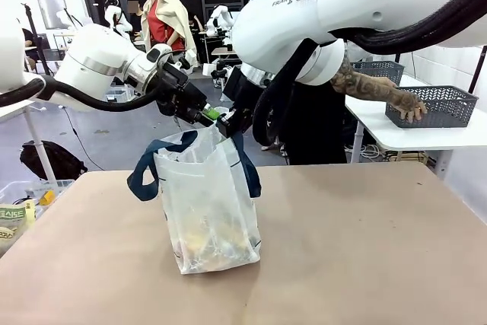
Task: Transfer purchased items from the store into the shopping bag.
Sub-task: Move the Reusable shopping bag to the right side of the table.
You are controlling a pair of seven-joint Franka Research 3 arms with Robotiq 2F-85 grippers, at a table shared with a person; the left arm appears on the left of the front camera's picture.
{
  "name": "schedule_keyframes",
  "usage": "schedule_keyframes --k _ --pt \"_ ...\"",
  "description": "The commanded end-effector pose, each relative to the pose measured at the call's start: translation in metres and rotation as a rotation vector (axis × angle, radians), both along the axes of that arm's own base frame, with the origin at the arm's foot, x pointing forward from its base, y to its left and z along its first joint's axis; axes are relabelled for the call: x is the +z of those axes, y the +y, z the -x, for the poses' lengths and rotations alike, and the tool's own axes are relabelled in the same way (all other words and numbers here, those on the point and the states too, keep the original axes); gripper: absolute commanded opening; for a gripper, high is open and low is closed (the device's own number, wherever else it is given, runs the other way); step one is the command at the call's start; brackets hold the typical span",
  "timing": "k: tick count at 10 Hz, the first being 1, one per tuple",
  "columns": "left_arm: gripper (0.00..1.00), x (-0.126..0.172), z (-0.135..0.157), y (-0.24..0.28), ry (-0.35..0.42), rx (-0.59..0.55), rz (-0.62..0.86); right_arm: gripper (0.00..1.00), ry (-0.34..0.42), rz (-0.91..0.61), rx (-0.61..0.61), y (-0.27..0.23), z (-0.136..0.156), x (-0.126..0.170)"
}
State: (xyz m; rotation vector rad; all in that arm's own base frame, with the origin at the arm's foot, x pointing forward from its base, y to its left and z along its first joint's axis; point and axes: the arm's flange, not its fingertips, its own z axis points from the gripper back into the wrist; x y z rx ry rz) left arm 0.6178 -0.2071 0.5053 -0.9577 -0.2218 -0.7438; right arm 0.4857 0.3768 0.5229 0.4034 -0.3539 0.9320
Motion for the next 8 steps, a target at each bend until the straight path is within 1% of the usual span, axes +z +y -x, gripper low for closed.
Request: schedule_keyframes --k 1,2,4,5,8 --pt "0.55 0.001 -0.007 -0.003 -0.005 -0.034 0.031 0.0 -0.019 0.01 -0.002 0.014 -0.004 0.006" --pt "0.55 0.001 -0.007 -0.006 -0.005 -0.049 0.02 0.0 -0.022 0.019 0.006 0.019 -0.004 0.009" --pt "0.55 -0.001 -0.006 -0.007 -0.003 -0.019 0.004 0.0 -0.025 0.048 0.034 0.035 0.0 0.008" --pt "0.55 -0.002 -0.005 -0.007 -0.007 -0.023 0.001 0.0 -0.022 0.063 0.046 0.041 0.0 0.007" --pt "0.55 -0.004 -0.009 -0.01 0.022 -0.016 -0.027 0.0 -0.013 0.075 0.077 0.052 -0.001 0.008"
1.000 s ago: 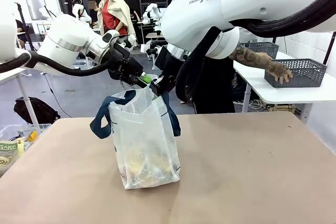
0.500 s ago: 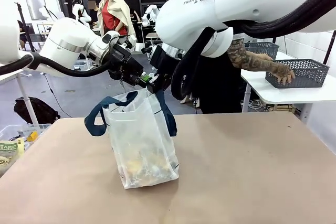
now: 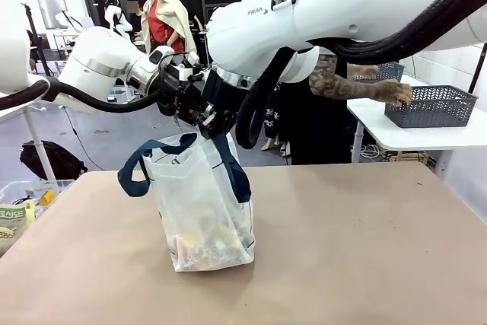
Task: Transfer purchased items from the store into the shopping bag.
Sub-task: Move the Reusable shopping bag to the right side of the table.
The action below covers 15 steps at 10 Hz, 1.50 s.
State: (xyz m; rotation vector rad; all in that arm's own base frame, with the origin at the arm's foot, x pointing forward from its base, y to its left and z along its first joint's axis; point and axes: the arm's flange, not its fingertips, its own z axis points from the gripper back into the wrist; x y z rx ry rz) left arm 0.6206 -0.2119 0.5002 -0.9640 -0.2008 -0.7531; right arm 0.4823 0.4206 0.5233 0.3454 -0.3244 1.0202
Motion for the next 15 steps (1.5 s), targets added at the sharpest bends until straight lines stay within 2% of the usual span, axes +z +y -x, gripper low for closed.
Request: schedule_keyframes --k 1,3,4,6,7,15 --pt "0.55 0.0 -0.007 -0.007 0.013 0.007 -0.039 0.0 0.007 0.002 0.006 0.01 -0.005 0.008" --pt "0.55 -0.004 -0.012 -0.011 0.042 0.017 -0.069 0.0 0.006 0.002 0.022 0.012 -0.002 0.008" --pt "0.44 -0.007 -0.015 -0.014 0.056 0.025 -0.093 0.0 0.003 0.003 0.025 0.013 -0.002 0.008" --pt "0.07 -0.008 -0.017 -0.016 0.054 0.061 -0.131 0.0 -0.004 0.0 0.026 0.011 0.001 0.007" --pt "0.0 -0.008 -0.017 -0.015 0.053 0.068 -0.134 0.0 -0.006 0.0 0.026 0.01 0.001 0.006" --pt "0.0 -0.009 -0.018 -0.012 0.069 0.07 -0.134 0.0 -0.008 -0.011 0.025 0.01 0.001 0.003"
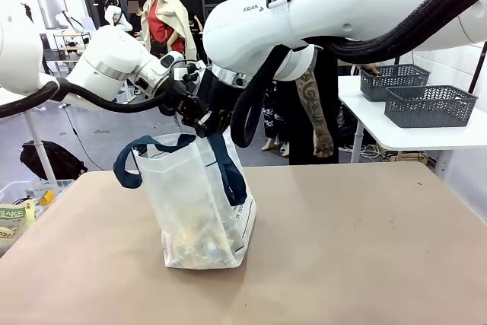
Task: Transfer purchased items from the store into the shopping bag.
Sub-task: Move the Reusable shopping bag to the right side of the table.
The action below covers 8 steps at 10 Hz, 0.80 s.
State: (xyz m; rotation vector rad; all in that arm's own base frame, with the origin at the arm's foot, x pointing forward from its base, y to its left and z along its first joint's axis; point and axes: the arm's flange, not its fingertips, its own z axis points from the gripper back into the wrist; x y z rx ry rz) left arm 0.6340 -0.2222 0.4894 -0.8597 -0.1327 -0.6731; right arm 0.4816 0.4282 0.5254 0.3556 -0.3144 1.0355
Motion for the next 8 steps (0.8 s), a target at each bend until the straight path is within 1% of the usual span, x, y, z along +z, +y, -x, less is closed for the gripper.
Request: schedule_keyframes --k 1,5,8 --pt "0.0 0.0024 -0.005 -0.0016 0.009 0.016 -0.012 0.0 -0.019 -0.016 0.002 0.0012 0.0006 0.0008" --pt "0.0 0.0015 -0.0055 -0.0034 0.012 0.027 -0.025 0.0 -0.034 -0.049 -0.018 -0.0024 0.004 0.0002" --pt "0.0 0.0004 -0.0036 -0.004 -0.001 0.011 0.006 0.0 -0.03 -0.049 -0.031 -0.0014 0.0028 -0.0002"
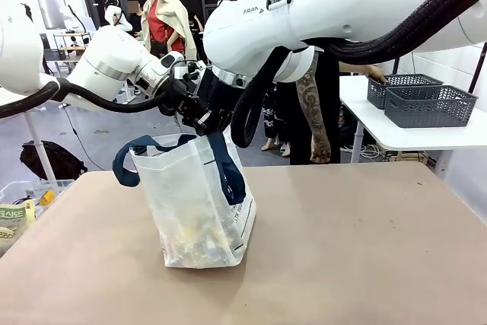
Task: Transfer purchased items from the store into the shopping bag.
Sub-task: Move the Reusable shopping bag to the right side of the table.
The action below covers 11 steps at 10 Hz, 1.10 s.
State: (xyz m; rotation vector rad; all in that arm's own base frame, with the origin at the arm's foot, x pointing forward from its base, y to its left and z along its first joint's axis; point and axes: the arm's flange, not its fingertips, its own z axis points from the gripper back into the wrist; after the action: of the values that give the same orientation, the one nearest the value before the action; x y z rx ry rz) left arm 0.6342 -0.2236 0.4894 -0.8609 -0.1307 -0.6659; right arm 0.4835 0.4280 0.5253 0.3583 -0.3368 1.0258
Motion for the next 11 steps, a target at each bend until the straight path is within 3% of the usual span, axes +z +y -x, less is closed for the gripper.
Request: schedule_keyframes --k 1,2,3,6,11 --pt "0.0 0.0 -0.002 -0.006 -0.006 -0.01 -0.016 0.0 -0.01 -0.035 -0.032 0.0 0.002 0.0" --pt "0.2 0.0 0.0 -0.008 -0.016 -0.045 -0.012 0.0 -0.007 -0.028 -0.032 0.002 0.002 0.0" --pt "0.4 0.0 0.001 -0.008 -0.019 -0.072 0.008 0.07 -0.007 -0.024 -0.034 0.003 0.003 0.0" --pt "0.4 -0.001 -0.001 -0.004 -0.012 -0.121 0.102 0.3 -0.008 -0.003 -0.024 0.008 0.001 0.0" --pt "0.4 -0.003 -0.005 -0.005 0.002 -0.135 0.139 0.53 0.01 0.018 0.003 0.014 -0.004 -0.006"
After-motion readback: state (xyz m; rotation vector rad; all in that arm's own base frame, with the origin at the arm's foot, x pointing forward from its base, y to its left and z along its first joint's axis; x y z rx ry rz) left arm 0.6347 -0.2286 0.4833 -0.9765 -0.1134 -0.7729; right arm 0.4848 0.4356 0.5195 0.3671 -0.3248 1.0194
